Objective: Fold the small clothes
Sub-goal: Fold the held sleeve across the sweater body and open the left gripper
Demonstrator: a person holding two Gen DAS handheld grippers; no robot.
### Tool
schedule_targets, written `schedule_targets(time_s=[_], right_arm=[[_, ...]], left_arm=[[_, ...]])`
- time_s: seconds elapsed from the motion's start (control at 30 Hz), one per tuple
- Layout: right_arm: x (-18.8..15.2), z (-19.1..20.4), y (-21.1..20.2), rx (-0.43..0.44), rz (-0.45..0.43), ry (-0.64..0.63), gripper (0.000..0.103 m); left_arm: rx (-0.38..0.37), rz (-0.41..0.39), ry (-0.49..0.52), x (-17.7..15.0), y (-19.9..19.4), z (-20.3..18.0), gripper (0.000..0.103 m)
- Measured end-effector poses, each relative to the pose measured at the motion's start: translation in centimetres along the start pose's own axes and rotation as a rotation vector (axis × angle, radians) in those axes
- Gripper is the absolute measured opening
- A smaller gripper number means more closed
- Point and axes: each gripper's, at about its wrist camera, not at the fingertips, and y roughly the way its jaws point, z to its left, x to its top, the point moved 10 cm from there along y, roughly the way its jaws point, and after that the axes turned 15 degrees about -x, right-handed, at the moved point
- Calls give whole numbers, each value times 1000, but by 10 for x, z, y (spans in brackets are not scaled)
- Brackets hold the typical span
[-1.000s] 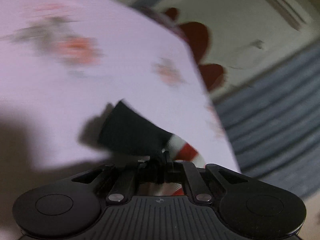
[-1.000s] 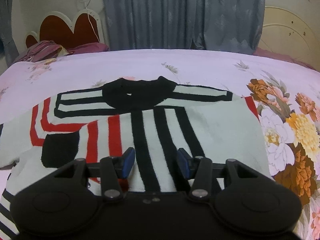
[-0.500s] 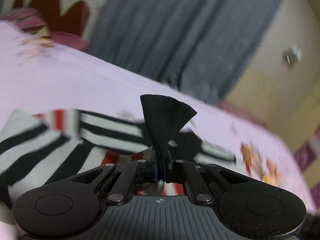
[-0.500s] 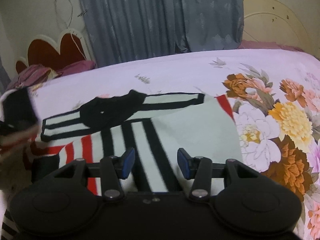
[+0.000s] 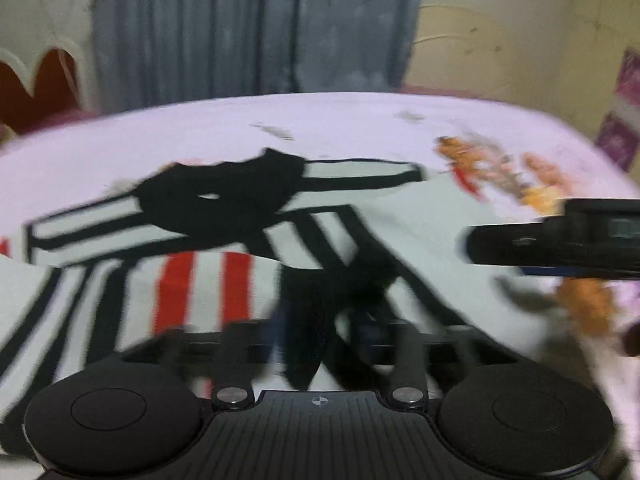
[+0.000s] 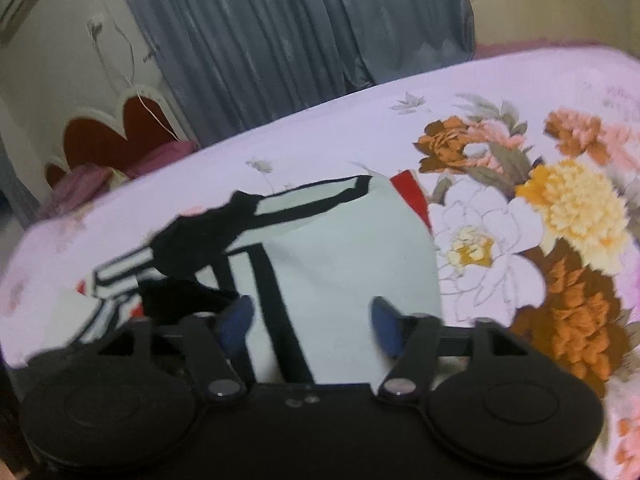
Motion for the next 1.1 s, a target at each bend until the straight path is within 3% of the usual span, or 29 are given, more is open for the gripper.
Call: schedule_targets(time_s=[0.03,0.17,0.3,0.4,0.47,0.5,0.53,0.63,0.77,0.83,0.9,1.1], right_arm=[[0,2,3,17,14,14,69],[0,15,9,77,53,57,69],[-12,28,22,111,133,63,68],[-22,42,34,91,165,11,60],[-22,55,38,61,142,-65,45],[-22,60,39,44,135,-102,30],[-21,68,39,24,115,-169,7],[-16,81,26,-95,-2,-398,3],[-7,66,4,-199,-108,-484,3],[-12,55,12,-217,-78,-476,3],[-21,51,27,-209,-28,-463,3],[-21,49,26,-208,-37,-461,3]], left_arm=[[-23,-19,-18,0,-8,-1,71],[-27,-133,-76,-2,-59,17,71],[129,-213,-187,-17,-114,80,71],[220,-217,-246,-29,-134,126,69],[253,-200,-284,-37,-137,147,62],[264,-187,-297,-40,-135,155,59],[269,-175,-303,-43,-134,160,58],[295,-144,-264,-45,-131,160,58],[270,-109,-205,-48,-123,149,58],[281,-45,-192,-57,-110,151,58],[275,-53,-192,-57,-109,152,58],[288,-38,-132,-37,-103,162,58]])
